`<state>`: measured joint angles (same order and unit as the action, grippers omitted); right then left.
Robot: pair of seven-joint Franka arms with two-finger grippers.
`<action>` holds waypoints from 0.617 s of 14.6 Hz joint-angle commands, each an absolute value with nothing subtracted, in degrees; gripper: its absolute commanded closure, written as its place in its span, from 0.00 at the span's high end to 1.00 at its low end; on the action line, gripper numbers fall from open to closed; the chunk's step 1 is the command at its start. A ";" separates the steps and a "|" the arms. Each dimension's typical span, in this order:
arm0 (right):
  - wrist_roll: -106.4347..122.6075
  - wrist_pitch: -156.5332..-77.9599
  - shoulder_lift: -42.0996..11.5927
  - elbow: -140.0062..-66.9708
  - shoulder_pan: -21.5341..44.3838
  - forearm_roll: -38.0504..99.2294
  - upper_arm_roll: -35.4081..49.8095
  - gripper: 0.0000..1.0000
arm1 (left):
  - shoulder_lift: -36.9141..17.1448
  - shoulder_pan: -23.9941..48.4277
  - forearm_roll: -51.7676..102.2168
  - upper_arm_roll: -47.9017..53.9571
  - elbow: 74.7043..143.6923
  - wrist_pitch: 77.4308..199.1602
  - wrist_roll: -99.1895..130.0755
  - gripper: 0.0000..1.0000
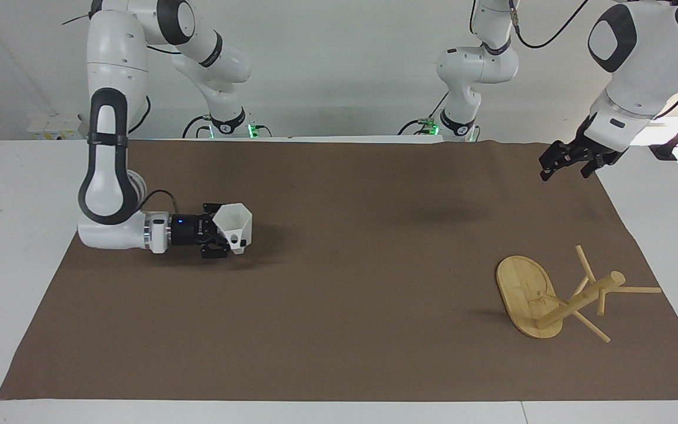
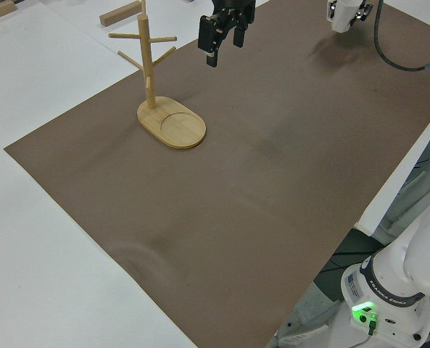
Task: Hang cup on rack
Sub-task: 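Lift the mug with the right gripper while the left gripper grasps it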
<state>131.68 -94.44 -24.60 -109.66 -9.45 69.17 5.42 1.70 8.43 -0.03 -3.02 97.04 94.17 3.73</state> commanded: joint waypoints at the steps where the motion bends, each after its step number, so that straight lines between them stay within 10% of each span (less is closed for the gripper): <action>1: 129.03 -99.65 -23.82 -110.57 -4.24 75.04 5.19 0.36 | 3.60 14.56 -1.05 -3.08 102.11 101.31 15.15 1.00; 9: 125.95 -115.64 -23.56 -110.39 10.62 91.04 5.19 0.36 | -9.30 34.87 3.43 -3.16 92.48 109.60 44.28 0.99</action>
<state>127.58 -112.93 -24.46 -110.03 8.60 88.33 5.41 -3.91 30.54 2.59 -2.13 98.29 109.58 39.82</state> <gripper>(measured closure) 0.225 0.004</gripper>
